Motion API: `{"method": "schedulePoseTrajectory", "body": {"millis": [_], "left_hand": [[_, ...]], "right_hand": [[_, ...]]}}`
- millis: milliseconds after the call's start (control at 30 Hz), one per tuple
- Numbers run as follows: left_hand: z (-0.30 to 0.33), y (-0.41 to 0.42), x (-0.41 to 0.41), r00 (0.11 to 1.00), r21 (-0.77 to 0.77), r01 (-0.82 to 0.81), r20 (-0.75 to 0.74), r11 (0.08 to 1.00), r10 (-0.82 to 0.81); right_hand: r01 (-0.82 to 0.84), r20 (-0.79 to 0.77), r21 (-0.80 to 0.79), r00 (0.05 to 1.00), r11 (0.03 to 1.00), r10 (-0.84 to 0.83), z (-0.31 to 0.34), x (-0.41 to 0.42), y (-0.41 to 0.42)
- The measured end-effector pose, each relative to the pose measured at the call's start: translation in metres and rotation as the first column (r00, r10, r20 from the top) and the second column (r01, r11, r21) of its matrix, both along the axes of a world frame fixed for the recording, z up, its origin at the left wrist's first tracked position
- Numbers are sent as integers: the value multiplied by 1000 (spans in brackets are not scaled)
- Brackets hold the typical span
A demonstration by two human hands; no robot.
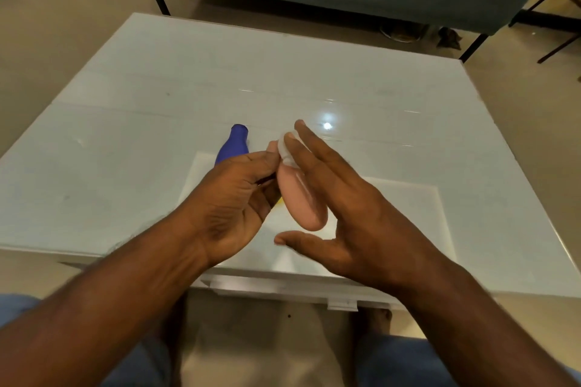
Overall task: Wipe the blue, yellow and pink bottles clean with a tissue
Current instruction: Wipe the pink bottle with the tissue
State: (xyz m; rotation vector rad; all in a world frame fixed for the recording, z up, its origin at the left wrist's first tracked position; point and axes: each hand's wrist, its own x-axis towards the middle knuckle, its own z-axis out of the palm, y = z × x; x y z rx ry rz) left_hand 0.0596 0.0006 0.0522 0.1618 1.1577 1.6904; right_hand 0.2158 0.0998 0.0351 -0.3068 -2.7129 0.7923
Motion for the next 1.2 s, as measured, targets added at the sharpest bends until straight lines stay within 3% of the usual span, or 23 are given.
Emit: {"method": "schedulePoseTrajectory", "body": {"millis": [167,300,400,567,733,833,900,1000,1100,1200], "left_hand": [[-2,-2,-7,991,8,-35,129,999,34],[-2,-2,-5,990,-17,-52,131,998,54],[0,-1,-5,995,-21,-57,87,998,58],[-1,-3,0,999,16,-14,-49,1000,15],[-5,-3,-11,997,35,-64,45,997,62],[-4,-5,-14,996,16,34,-77,999,-33],[-5,-7,-14,960,-45,153,-229,987,-160],[-10,-10,-8,900,-125,261,-328,957,-288],[-14,-10,-1,921,-123,264,-261,957,-288],[-12,-8,1,967,-62,213,-132,975,-219]], "right_hand": [[118,-231,258,971,959,-57,0,0,-3],[227,-348,370,933,901,-92,2,1,-4],[221,-333,338,937,915,-103,2,1,-5],[130,-50,180,991,975,-123,-8,0,-8],[246,-278,295,947,923,-164,0,-1,-6],[211,-233,186,958,960,-166,6,-1,-7],[218,-225,91,955,972,-193,7,-1,-7],[248,-212,-62,943,967,-256,5,-3,-8],[317,-157,-235,921,919,-357,2,-4,-9],[331,-117,-511,888,794,-445,6,-6,-5]]}}
